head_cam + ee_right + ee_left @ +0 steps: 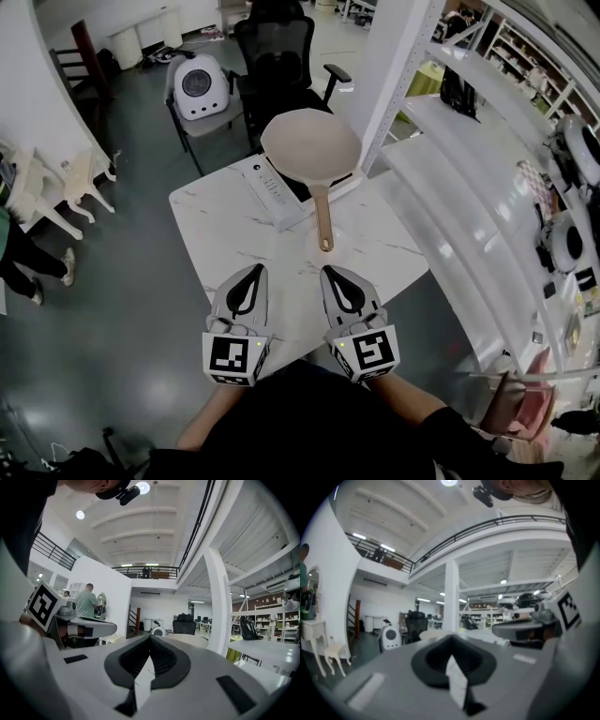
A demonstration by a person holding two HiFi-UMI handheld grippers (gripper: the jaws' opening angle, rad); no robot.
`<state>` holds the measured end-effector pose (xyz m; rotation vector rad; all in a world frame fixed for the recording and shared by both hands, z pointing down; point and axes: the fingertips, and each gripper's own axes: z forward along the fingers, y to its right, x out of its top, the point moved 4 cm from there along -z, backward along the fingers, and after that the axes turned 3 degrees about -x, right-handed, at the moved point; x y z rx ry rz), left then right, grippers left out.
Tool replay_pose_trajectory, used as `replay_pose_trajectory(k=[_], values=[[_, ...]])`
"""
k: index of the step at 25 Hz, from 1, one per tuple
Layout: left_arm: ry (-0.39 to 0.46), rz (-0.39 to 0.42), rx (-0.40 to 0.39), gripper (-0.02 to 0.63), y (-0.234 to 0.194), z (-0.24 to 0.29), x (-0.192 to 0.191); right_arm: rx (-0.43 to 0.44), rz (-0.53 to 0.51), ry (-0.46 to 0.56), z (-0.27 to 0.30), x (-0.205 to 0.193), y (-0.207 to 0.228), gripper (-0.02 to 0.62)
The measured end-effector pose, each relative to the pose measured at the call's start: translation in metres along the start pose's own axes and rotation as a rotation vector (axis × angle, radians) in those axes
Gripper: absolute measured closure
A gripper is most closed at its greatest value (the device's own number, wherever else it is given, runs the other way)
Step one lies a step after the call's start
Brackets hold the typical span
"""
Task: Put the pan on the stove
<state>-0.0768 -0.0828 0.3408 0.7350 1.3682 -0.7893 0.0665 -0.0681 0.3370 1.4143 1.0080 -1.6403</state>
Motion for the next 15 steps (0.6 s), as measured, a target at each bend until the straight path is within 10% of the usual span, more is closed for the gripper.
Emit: replay_pose_trajectory(k=[15], values=[[0.003, -0.005, -0.012, 0.598, 0.001, -0.011, -0.001, -0.034, 0.025, -0.004, -0.006, 0.002, 0.000, 0.575]])
